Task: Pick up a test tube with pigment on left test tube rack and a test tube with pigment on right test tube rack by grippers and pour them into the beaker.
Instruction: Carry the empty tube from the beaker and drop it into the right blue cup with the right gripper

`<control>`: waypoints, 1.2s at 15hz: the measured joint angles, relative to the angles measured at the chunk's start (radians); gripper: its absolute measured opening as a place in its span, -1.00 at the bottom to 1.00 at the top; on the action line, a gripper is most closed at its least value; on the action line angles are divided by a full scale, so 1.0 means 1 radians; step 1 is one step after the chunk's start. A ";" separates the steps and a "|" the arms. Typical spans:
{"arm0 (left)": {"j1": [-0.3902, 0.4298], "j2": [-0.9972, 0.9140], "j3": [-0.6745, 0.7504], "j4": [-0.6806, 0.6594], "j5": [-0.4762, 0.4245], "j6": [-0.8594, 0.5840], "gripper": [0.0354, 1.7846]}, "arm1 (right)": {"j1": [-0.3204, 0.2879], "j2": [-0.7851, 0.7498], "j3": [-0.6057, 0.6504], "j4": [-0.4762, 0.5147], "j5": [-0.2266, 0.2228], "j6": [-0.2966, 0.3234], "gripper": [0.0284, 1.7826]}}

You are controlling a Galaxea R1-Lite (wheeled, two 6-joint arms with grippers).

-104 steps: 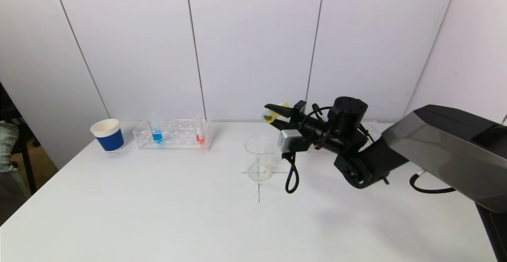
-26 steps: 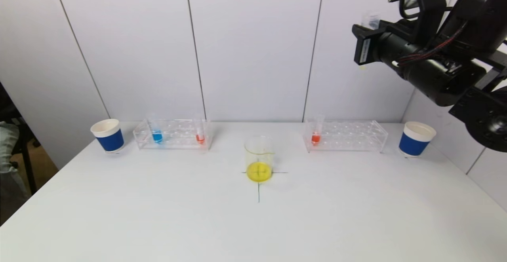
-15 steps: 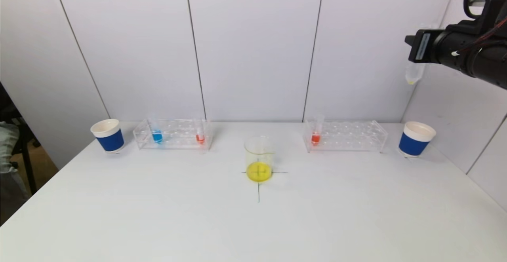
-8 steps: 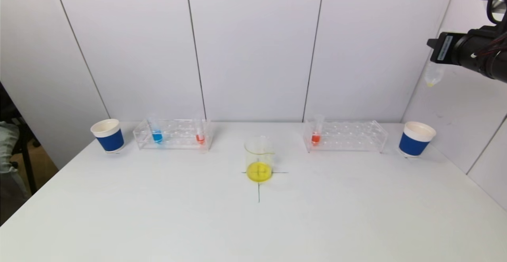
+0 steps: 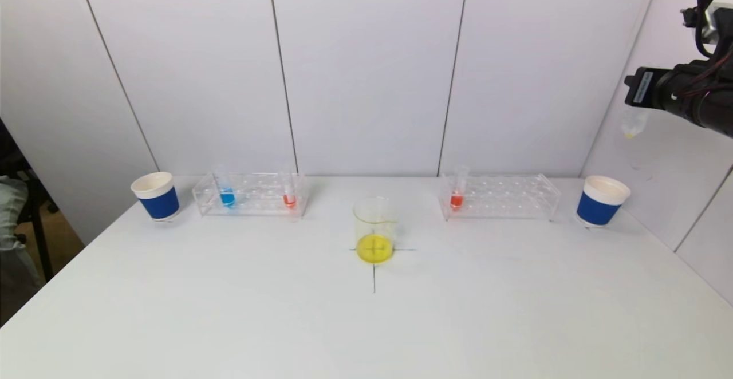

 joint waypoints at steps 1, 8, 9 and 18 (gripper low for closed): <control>0.000 0.000 0.000 0.000 0.000 0.001 0.98 | -0.010 0.023 0.000 -0.030 0.001 -0.001 -0.47; 0.000 0.000 0.000 0.000 0.000 0.000 0.98 | -0.072 0.192 -0.015 -0.157 0.004 0.000 -0.47; 0.000 0.000 0.000 0.000 0.000 0.001 0.98 | -0.079 0.209 -0.018 -0.159 0.004 0.001 -0.47; 0.000 0.000 0.000 0.000 0.000 0.000 0.98 | -0.138 0.342 -0.026 -0.276 0.019 0.002 -0.47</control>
